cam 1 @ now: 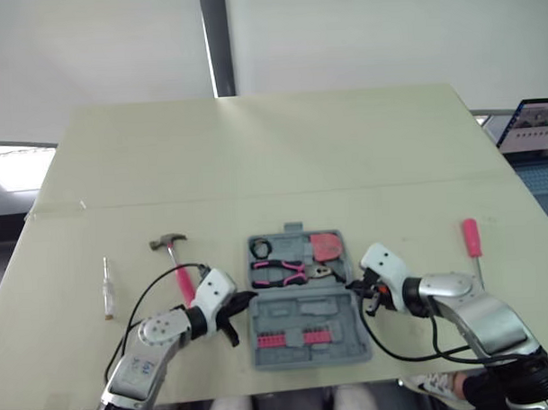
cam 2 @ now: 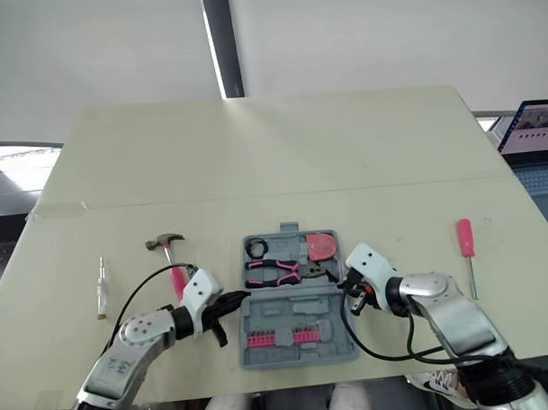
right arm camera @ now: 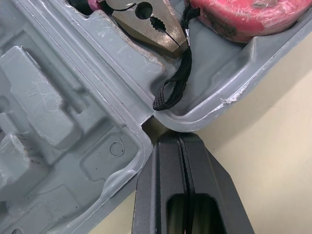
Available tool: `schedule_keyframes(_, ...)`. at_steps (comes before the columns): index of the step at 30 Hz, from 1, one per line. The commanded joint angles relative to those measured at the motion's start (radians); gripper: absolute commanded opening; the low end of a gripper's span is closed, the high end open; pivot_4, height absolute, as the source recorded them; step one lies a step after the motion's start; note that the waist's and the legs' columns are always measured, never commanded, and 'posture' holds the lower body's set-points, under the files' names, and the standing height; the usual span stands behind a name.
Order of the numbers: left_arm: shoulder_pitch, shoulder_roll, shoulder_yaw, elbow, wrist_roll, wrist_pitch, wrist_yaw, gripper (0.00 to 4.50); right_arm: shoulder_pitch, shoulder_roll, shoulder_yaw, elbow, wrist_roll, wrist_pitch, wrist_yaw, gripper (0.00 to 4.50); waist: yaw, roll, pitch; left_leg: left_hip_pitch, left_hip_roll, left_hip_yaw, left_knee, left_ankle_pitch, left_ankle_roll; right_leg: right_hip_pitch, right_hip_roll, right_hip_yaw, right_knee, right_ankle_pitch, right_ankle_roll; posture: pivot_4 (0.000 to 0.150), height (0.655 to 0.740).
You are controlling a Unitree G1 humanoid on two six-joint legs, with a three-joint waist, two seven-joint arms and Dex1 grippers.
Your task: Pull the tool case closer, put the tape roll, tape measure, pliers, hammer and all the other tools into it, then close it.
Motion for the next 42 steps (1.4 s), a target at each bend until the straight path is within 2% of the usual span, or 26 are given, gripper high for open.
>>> schedule_keyframes(1,-0.006,-0.011,-0.001,-0.014,0.0,-0.029,0.002,0.05,-0.004,0.016,0.012,-0.018,0.009,-0.028,0.002,0.0,0.0,0.0,0.0,0.0,0.0,0.0,0.0,0.0,0.0,0.0,0.0,0.0,0.0,0.0,0.0,0.15,0.7373)
schedule_keyframes(34,-0.007,-0.01,0.005,-0.007,0.008,-0.035,0.003,0.05,-0.019,0.044,0.022,0.013,-0.012,-0.052,0.003,0.0,-0.002,0.0,0.0,0.0,0.0,0.0,0.0,0.0,0.0,0.0,0.0,0.0,0.0,0.0,0.0,0.15,0.7373)
schedule_keyframes(42,0.036,0.019,0.06,-0.114,-0.049,0.043,-0.008,0.05,0.027,-0.029,-0.057,0.005,0.02,-0.041,0.032,0.0,0.0,0.0,0.0,0.0,0.0,0.0,0.0,0.0,0.0,0.0,0.0,0.0,0.0,0.0,0.0,0.15,0.7373)
